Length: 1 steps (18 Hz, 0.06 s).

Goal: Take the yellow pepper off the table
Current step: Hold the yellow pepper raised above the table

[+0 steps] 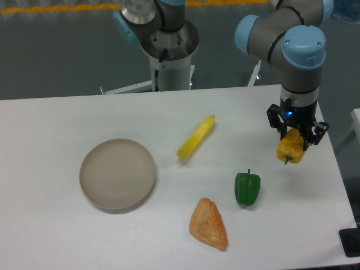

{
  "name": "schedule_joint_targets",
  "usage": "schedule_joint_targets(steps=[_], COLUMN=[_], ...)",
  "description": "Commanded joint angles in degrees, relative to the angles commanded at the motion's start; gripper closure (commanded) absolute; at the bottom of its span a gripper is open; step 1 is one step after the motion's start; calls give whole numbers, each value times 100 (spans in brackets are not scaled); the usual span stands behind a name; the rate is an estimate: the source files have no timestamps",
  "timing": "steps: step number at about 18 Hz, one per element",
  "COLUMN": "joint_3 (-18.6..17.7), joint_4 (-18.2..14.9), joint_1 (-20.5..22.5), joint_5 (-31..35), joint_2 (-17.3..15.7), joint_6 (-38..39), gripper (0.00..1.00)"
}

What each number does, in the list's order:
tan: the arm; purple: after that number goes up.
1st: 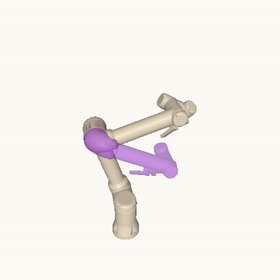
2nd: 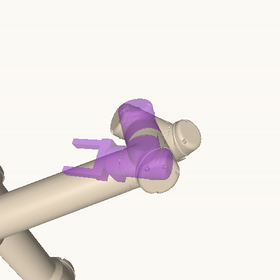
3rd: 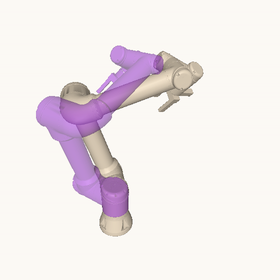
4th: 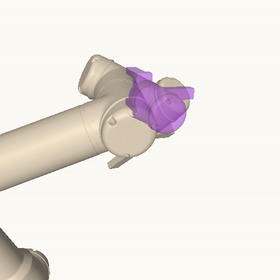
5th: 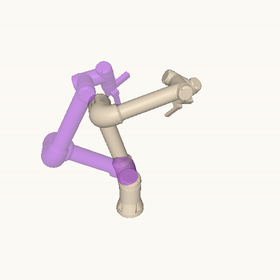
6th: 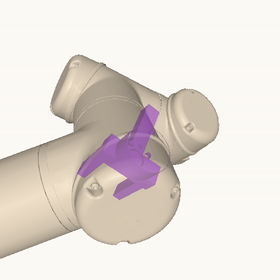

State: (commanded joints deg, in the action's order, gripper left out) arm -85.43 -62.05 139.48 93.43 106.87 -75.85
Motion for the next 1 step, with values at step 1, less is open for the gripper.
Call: schedule_joint_targets(steps=[1], joint_3=[0], joint_4=[0], joint_1=[0], joint_5=[0], joint_2=[0], joint_6=[0], gripper=[67])
